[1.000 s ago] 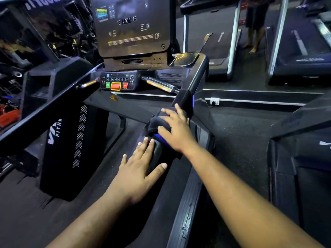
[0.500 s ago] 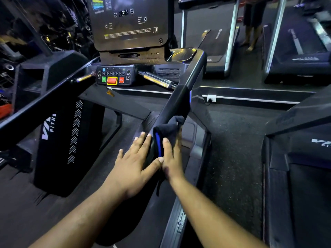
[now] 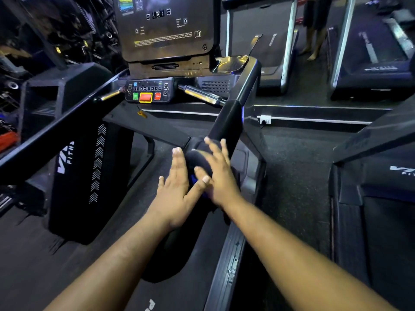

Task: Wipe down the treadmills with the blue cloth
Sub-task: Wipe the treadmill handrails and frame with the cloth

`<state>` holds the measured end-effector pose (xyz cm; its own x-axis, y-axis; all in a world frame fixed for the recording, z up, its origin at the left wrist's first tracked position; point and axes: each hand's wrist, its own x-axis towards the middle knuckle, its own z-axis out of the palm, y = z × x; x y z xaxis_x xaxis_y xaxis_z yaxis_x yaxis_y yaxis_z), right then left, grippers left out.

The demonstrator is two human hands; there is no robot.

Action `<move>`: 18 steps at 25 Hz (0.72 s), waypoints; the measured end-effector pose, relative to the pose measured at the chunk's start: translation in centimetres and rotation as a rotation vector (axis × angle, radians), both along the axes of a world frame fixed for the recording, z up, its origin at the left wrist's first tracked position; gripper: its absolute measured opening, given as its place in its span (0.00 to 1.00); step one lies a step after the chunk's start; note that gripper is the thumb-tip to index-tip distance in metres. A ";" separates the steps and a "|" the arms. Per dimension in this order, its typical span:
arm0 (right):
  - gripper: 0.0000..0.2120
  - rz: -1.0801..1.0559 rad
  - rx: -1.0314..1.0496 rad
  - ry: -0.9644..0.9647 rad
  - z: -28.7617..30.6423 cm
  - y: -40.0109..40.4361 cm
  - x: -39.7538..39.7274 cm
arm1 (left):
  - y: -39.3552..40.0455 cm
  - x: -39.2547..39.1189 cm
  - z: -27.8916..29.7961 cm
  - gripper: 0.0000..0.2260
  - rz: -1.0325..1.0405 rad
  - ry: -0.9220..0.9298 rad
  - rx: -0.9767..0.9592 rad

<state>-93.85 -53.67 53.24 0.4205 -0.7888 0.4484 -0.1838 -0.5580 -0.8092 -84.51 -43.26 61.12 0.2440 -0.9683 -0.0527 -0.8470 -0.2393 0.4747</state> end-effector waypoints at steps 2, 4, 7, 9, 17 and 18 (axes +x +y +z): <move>0.28 0.112 -0.119 0.092 -0.2 -1.5 -1.3 | 0.5 0.0 0.1 0.42 0.020 0.034 -0.076; 0.29 0.071 -0.108 0.178 1.5 -6.3 -1.2 | 1.2 0.0 0.4 0.41 0.045 0.027 -0.080; 0.26 -0.146 0.138 0.188 3.8 -6.4 0.3 | 2.9 -0.2 0.6 0.41 0.029 -0.029 -0.018; 0.27 -0.127 0.095 0.110 2.9 -0.6 0.8 | 4.9 0.0 0.5 0.40 0.017 -0.033 -0.015; 0.23 -0.056 0.068 0.232 3.5 2.5 0.2 | 9.7 0.6 0.0 0.38 0.027 0.056 -0.164; 0.23 -0.123 0.117 0.213 3.6 3.5 0.7 | 9.7 0.8 -0.2 0.37 0.025 0.081 -0.227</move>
